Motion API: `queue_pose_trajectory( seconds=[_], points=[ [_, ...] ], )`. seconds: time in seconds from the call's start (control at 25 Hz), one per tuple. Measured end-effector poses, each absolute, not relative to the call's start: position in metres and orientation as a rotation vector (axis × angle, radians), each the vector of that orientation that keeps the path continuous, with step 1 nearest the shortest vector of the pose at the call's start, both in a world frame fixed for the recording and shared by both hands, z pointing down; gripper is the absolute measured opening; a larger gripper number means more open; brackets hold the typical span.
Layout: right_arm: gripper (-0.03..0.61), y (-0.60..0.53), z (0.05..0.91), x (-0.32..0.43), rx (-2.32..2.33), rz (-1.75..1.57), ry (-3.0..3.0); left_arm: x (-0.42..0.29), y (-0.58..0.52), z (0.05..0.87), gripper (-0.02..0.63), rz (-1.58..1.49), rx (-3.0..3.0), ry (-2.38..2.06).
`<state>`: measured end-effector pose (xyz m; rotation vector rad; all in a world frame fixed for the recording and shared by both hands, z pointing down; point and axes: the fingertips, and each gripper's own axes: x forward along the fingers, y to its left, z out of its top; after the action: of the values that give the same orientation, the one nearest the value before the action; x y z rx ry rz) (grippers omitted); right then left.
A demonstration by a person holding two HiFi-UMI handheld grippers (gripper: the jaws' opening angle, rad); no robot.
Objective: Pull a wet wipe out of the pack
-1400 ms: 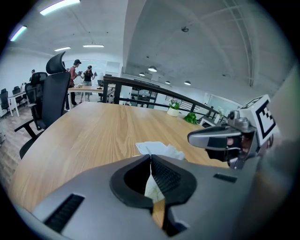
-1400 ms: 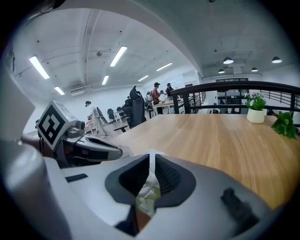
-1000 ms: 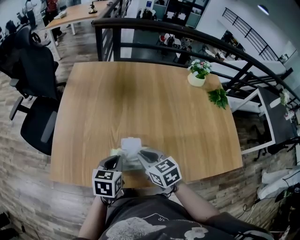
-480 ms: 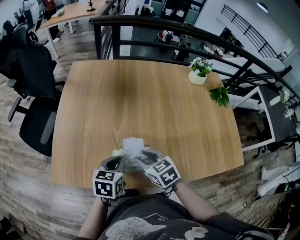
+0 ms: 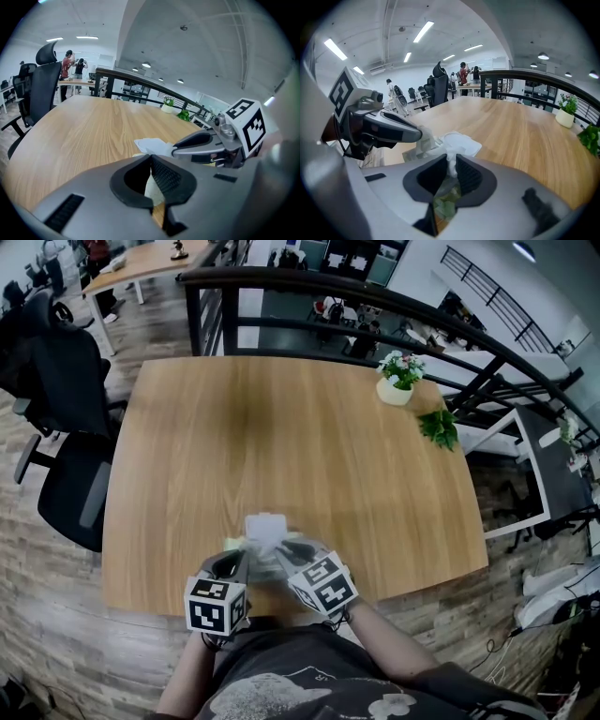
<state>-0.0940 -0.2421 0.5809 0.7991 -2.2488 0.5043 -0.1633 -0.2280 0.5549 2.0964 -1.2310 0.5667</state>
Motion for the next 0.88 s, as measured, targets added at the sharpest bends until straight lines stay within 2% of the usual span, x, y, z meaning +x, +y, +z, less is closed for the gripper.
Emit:
queue_pose_trajectory(
  seconds=[0.28, 0.88],
  points=[
    [0.037, -0.241, 0.575, -0.091, 0.805, 0.46, -2.249, -0.163, -0.225, 0.551, 0.018, 0.57, 2.099, -1.247],
    [0.034, -0.231, 0.567, -0.087, 0.794, 0.445, -2.297, -0.162, -0.219, 0.545, 0.018, 0.57, 2.093, -1.284]
  ],
)
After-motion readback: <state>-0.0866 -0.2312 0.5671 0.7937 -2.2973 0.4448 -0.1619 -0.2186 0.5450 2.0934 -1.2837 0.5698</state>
